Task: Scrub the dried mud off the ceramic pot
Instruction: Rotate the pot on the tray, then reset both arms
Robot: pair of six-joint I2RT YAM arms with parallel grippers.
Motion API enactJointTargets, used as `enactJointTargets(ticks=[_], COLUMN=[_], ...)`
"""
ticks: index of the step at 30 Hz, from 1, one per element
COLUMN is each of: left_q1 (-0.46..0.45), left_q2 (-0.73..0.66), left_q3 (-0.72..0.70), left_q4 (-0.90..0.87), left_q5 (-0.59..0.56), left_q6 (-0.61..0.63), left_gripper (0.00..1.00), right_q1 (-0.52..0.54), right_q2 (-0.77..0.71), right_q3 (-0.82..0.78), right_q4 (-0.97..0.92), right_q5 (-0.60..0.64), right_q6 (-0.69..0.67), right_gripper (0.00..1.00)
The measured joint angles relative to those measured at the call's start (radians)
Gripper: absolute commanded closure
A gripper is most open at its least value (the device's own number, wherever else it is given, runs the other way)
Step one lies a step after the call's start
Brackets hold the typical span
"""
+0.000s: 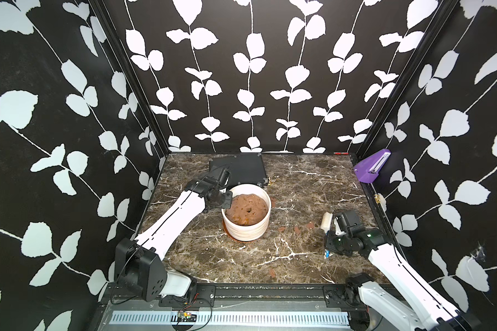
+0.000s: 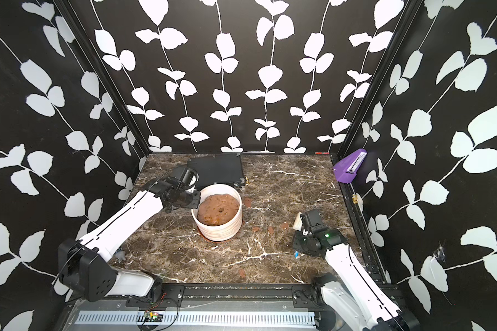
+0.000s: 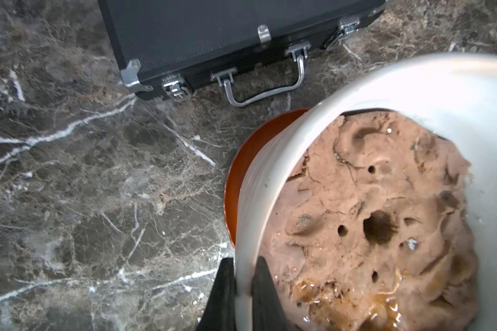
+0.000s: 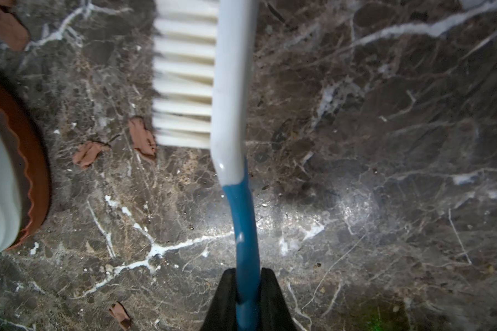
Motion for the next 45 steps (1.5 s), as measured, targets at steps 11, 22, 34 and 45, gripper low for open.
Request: enactJointTargets(ticks=[11,22,34,45], left_q1=[0.009,0.009,0.009,0.027], left_q2=[-0.101,-0.16,-0.374,-0.479], left_q3=[-0.069,-0.031,0.124,-0.396], left_q4=[-0.005,-0.007,0.053,0.881], left_q5=[0.026,0.087,-0.086,-0.689], left_q6=[-0.052,-0.026,0.04,0.299], left_gripper=[0.49,0.29,0.01,0.01], right_q1=[-0.006,-0.006,0.038,0.076], right_q2=[0.072,0.159,-0.023,-0.244], right_q3=[-0.068,-0.073,0.204,0.243], right_q4=[0.075,0.101,-0.114,0.25], right_q5=[-0.004,0.031,0.18,0.557], right_q6=[0.047,0.05,0.014,-0.221], right_gripper=[1.0,0.62,0.28,0.0])
